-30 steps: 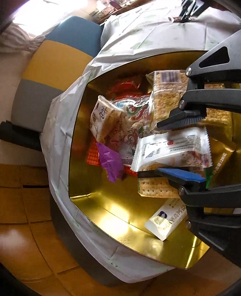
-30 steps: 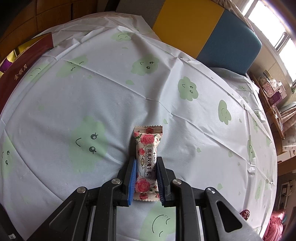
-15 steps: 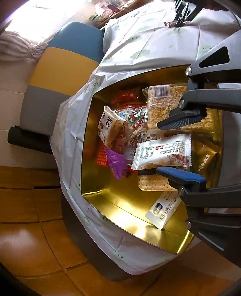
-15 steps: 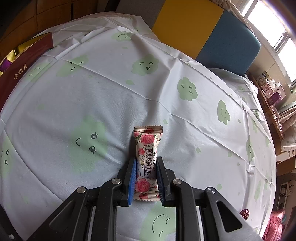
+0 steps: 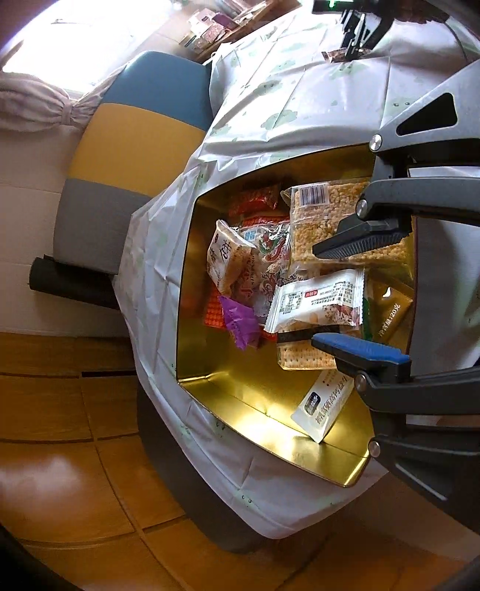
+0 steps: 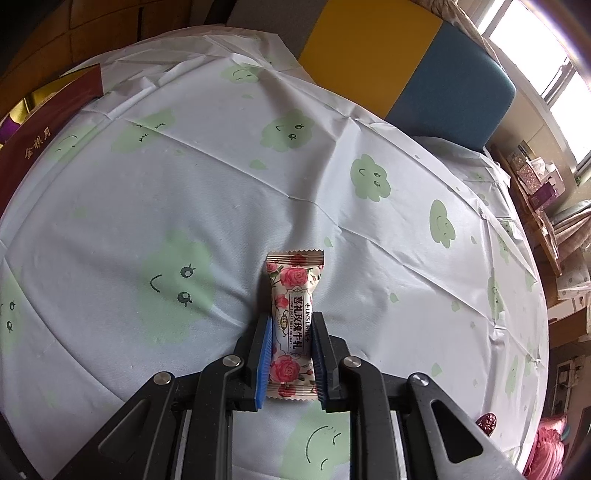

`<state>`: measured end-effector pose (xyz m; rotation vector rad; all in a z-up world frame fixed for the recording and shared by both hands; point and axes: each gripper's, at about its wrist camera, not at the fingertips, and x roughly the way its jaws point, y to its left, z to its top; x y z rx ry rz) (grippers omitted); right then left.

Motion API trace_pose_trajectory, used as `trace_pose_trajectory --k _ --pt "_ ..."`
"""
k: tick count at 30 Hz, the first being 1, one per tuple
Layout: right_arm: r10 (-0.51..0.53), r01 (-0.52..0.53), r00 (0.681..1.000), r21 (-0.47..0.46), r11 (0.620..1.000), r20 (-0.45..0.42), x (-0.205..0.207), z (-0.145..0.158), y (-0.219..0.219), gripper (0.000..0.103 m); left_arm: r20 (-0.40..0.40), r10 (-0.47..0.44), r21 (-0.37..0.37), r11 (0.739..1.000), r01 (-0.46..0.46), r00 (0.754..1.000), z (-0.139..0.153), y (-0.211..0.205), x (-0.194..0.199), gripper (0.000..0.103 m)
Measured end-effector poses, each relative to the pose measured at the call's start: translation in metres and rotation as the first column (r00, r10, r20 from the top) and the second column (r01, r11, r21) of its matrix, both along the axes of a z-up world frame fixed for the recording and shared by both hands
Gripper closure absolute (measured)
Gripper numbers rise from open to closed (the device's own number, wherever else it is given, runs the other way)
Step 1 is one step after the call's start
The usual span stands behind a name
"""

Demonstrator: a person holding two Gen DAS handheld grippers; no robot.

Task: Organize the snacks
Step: 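Carry the pink rose-print candy into the gold tin and release with the right gripper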

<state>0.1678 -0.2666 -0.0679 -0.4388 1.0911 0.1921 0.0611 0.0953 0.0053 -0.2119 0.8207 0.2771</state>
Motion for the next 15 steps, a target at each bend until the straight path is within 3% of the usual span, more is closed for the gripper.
trace_pose_trajectory --k 5,8,12,15 --pt "-0.037 0.037 0.998 0.004 0.999 -0.041 0.005 0.008 0.001 0.084 0.01 0.007 -0.007 1.0 -0.007 1.0 0.002 0.006 -0.007 0.055" --pt "-0.035 0.036 0.999 0.037 0.999 -0.023 0.003 0.027 0.011 0.084 0.009 0.023 -0.01 1.0 -0.023 1.0 0.0 0.01 -0.01 0.055" --pt "0.06 -0.063 0.998 0.153 0.986 0.025 -0.005 0.066 0.054 0.084 0.013 0.042 -0.009 0.999 -0.041 0.999 0.001 0.018 -0.015 0.055" --pt "0.175 -0.186 0.982 0.241 0.953 0.065 -0.009 0.089 0.109 0.084 0.027 0.055 0.009 0.998 -0.055 0.998 0.005 0.023 -0.019 0.054"
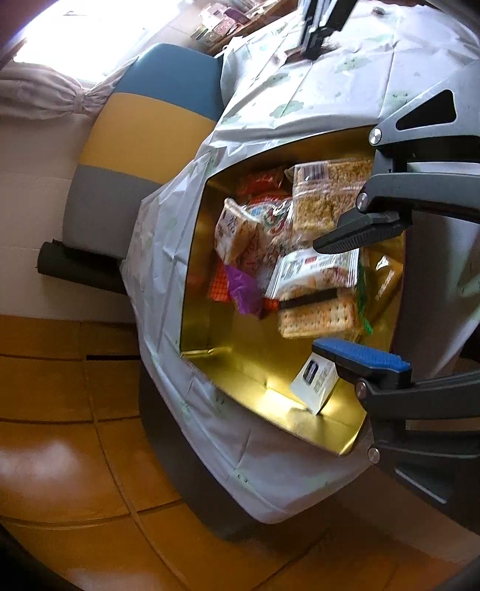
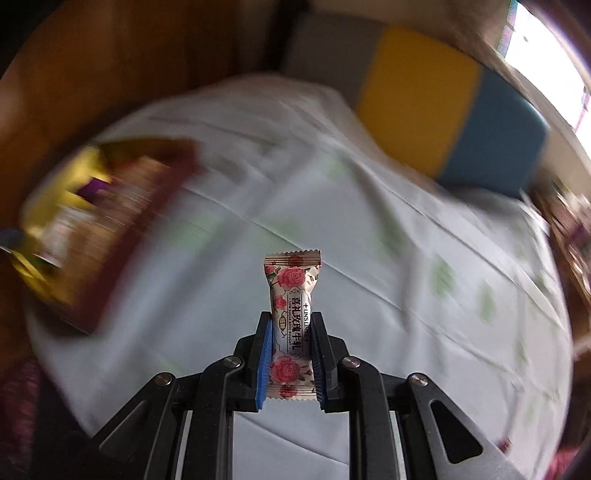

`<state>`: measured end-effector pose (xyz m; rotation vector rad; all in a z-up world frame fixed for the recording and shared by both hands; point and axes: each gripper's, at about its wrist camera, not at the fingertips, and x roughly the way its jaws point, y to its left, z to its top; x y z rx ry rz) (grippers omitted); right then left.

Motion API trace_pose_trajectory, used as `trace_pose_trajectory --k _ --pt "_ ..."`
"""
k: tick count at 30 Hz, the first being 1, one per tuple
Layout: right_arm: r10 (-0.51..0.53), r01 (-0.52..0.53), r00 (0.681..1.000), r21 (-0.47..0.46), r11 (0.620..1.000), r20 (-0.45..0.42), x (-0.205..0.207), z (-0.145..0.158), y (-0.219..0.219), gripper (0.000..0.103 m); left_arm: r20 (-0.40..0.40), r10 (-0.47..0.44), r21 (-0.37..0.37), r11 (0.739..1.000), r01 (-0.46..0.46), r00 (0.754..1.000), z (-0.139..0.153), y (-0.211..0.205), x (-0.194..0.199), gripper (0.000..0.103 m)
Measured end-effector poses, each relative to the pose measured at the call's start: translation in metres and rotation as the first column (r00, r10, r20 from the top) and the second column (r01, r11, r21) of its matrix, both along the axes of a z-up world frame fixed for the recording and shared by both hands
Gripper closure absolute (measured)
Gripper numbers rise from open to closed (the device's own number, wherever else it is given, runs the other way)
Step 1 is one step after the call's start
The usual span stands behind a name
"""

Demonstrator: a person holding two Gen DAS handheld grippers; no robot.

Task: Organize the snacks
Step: 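Carry the pink rose-print candy into the gold tin and release with the right gripper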

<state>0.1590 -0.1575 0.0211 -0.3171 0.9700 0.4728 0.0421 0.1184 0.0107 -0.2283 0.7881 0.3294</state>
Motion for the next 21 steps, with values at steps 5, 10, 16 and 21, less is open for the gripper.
trace_pose_trajectory --k 5,10,16,21 --pt "0.155 -0.153 0.988 0.148 0.977 -0.004 0.0 0.019 0.087 0.084 0.016 0.035 0.025 0.999 -0.035 0.999 0.003 0.012 -0.005 0.047" --pt "0.195 -0.186 0.98 0.179 0.966 -0.037 0.019 0.005 0.158 0.081 0.011 0.052 0.029 0.998 -0.052 0.999 0.001 0.019 -0.005 0.046" --pt "0.163 -0.154 0.982 0.094 0.984 -0.095 0.034 -0.033 0.185 0.069 -0.002 0.062 0.011 0.998 -0.062 0.998 -0.006 0.023 -0.003 0.041" --pt "0.142 -0.135 0.987 0.1 0.986 -0.071 0.017 -0.035 0.172 0.068 0.002 0.07 0.016 0.997 -0.07 0.998 -0.005 0.02 -0.004 0.04"
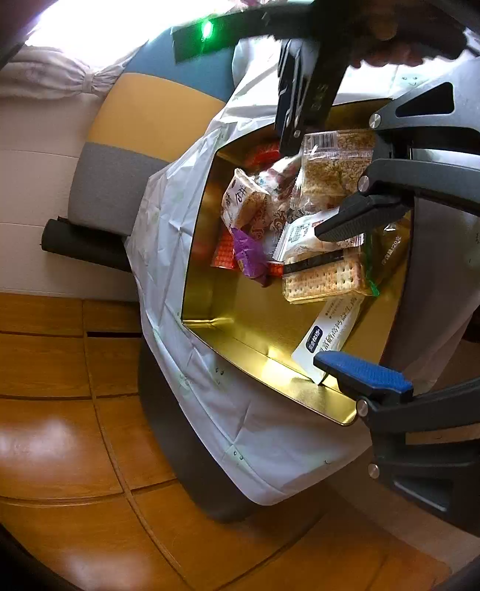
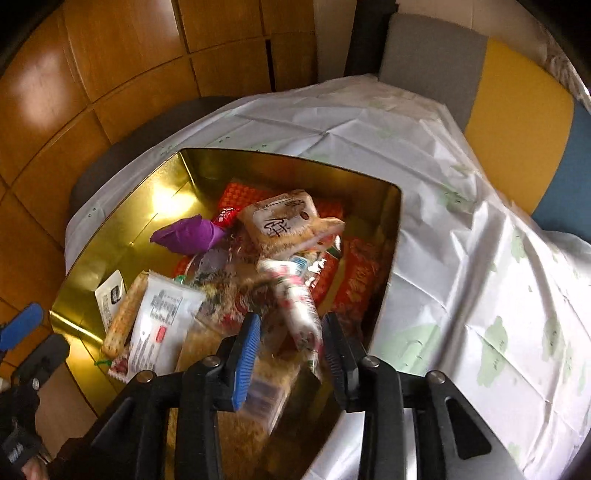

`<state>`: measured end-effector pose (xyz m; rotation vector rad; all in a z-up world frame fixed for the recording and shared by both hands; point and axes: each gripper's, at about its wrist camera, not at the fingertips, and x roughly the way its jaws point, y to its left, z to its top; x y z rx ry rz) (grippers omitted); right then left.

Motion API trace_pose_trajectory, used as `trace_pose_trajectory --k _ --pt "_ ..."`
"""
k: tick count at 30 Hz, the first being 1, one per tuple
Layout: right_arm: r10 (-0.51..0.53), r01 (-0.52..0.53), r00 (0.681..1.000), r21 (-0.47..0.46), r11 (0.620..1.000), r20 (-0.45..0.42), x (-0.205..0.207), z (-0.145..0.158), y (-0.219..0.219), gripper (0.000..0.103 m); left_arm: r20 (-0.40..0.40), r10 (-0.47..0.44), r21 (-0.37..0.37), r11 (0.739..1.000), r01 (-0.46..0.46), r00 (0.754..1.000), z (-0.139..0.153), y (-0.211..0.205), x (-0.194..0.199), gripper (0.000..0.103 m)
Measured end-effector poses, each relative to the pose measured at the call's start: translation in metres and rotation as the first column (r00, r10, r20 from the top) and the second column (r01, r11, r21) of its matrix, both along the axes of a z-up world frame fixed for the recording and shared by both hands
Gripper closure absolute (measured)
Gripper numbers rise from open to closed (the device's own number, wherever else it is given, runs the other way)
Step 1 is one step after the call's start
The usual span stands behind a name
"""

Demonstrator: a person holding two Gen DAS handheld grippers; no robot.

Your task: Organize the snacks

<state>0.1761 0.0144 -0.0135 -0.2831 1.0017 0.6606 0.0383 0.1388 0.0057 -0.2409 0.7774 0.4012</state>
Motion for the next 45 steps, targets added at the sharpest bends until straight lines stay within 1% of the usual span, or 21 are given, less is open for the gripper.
trace_pose_trajectory --k 2,5,8,11,16,22,24,26,42,45 --pt "-0.026 0.025 0.999 0.024 0.999 0.031 -0.011 0.007 -0.011 0.068 0.007 0.001 0.007 1.0 -0.001 1.0 0.002 -0.003 -0.001 0.037" --pt "-0.083 0.079 0.995 0.067 0.995 0.063 -0.028 0.019 -0.03 0.066 0.02 -0.007 0.012 1.0 0.007 1.0 0.006 -0.01 -0.004 0.035" --pt "-0.121 0.114 0.989 0.078 0.99 0.09 -0.045 0.028 -0.04 0.066 0.037 -0.024 0.019 1.0 0.024 0.999 0.012 -0.02 -0.008 0.032" --pt "-0.163 0.156 0.979 0.061 0.986 0.124 -0.067 0.028 -0.049 0.066 0.052 -0.044 0.027 0.999 0.043 0.998 0.016 -0.03 -0.013 0.03" --pt "-0.224 0.217 0.966 0.067 0.974 0.13 -0.087 0.023 -0.062 0.066 0.057 -0.084 0.048 0.996 0.082 0.995 0.019 -0.047 -0.021 0.028" --pt "-0.242 0.233 0.953 0.07 0.97 0.18 -0.106 0.027 -0.07 0.066 0.064 -0.097 0.06 0.994 0.093 0.993 0.022 -0.056 -0.029 0.028" --pt "-0.246 0.236 0.95 0.072 0.969 0.194 -0.11 0.029 -0.072 0.066 0.068 -0.095 0.059 0.994 0.091 0.993 0.023 -0.057 -0.03 0.025" --pt "-0.247 0.237 0.949 0.073 0.969 0.197 -0.111 0.029 -0.072 0.066 0.072 -0.095 0.063 0.994 0.09 0.993 0.024 -0.057 -0.032 0.022" --pt "-0.248 0.239 0.946 0.066 0.969 0.207 -0.117 0.027 -0.069 0.066 0.088 -0.076 0.06 0.996 0.071 0.993 0.025 -0.053 -0.036 0.022" --pt "-0.243 0.236 0.947 0.062 0.97 0.208 -0.118 0.026 -0.068 0.066 0.109 -0.083 0.069 0.995 0.076 0.991 0.026 -0.053 -0.037 0.024"
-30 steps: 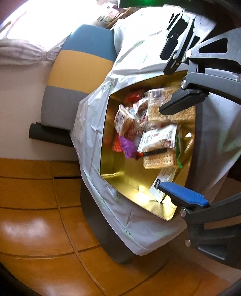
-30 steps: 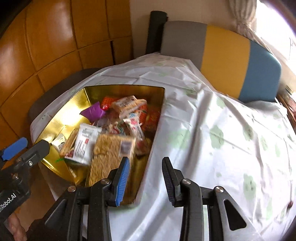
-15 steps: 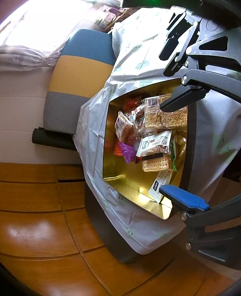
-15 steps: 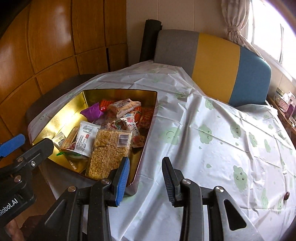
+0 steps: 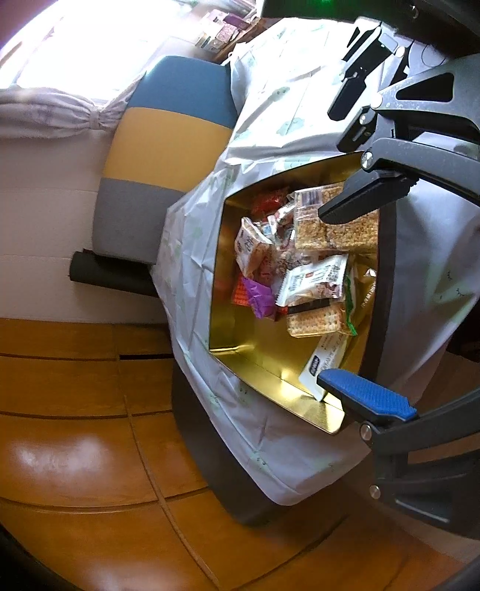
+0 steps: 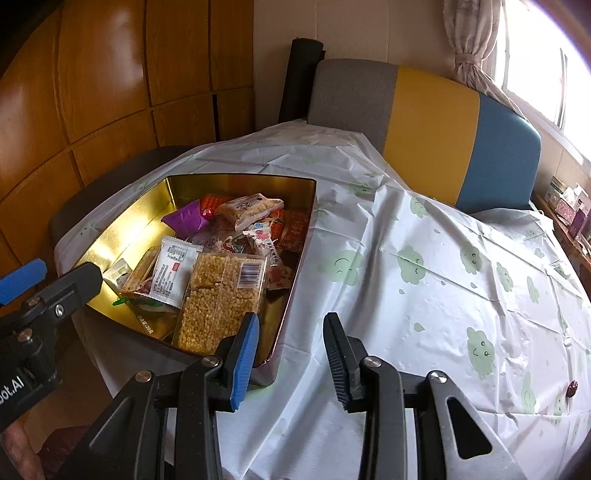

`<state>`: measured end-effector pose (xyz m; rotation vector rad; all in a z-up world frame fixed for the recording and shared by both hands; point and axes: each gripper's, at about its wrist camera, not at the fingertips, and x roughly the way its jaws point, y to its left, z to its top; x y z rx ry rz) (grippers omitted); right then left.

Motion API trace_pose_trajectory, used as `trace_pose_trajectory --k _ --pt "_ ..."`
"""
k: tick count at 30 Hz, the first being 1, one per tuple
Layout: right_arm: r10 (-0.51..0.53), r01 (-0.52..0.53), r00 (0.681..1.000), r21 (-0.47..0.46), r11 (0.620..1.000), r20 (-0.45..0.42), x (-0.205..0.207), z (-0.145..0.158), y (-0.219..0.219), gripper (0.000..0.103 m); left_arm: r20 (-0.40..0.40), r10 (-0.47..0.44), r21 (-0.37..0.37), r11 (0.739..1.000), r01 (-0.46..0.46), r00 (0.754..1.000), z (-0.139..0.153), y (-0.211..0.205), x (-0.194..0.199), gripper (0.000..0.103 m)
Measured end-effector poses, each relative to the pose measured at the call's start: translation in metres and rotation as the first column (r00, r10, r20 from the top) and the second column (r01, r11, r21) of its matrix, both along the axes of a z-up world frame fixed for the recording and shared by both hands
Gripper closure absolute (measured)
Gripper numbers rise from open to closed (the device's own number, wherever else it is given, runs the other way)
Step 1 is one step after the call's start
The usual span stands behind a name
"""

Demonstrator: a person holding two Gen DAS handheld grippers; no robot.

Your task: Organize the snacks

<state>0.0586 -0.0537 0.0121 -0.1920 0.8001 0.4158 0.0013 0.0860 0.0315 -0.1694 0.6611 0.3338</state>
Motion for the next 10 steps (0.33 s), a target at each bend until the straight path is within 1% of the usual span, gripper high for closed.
trace_pose_trajectory --k 1,3,8,10 --pt "0.001 -0.001 1.0 0.0 1.0 0.0 -0.0002 -0.0004 0.0002 0.066 0.006 -0.006 -0.001 1.0 0.006 1.0 0.0002 -0.0002 -0.0002 0.026" --pt "0.001 -0.001 1.0 0.001 1.0 0.0 -0.0004 -0.0012 -0.0006 0.066 0.017 -0.005 -0.019 1.0 0.006 1.0 0.0002 0.0016 -0.0007 0.037" --pt "-0.005 0.005 1.0 0.005 1.0 -0.008 0.0003 -0.0036 -0.0046 0.066 0.02 0.006 -0.031 0.999 -0.005 1.0 0.0 0.0068 0.0007 0.035" --pt "-0.017 0.017 1.0 0.008 1.0 -0.011 0.0013 -0.0051 -0.009 0.066 0.018 0.012 -0.02 1.0 -0.011 1.0 0.0 0.0073 0.0015 0.028"
